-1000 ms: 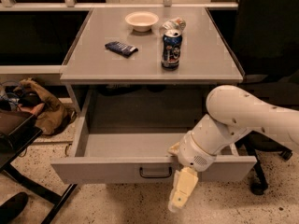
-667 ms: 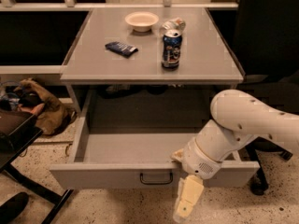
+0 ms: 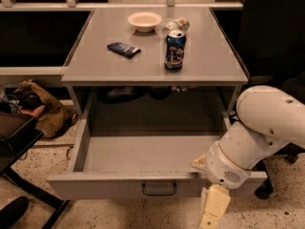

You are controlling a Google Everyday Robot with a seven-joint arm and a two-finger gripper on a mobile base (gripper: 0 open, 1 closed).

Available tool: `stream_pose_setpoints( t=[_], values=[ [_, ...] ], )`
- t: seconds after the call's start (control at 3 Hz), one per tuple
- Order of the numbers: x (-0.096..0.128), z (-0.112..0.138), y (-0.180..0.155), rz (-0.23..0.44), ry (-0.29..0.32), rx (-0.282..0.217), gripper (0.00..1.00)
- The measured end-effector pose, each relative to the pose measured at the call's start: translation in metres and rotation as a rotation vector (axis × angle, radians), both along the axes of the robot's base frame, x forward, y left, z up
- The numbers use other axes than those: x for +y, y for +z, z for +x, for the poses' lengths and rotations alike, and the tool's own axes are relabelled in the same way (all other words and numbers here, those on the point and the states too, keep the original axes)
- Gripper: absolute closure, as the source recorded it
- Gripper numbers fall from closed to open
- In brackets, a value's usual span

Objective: Open top drawer

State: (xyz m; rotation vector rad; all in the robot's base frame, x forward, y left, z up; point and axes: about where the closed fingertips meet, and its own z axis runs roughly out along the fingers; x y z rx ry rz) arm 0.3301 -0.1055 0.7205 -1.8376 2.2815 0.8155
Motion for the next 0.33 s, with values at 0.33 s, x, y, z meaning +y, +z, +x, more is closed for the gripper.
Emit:
stream_pose_setpoints(
  t=[0.33],
  values=[
    [-0.0001, -0.0008, 0.001, -0.001, 0.002, 0.0, 0.0]
  ],
)
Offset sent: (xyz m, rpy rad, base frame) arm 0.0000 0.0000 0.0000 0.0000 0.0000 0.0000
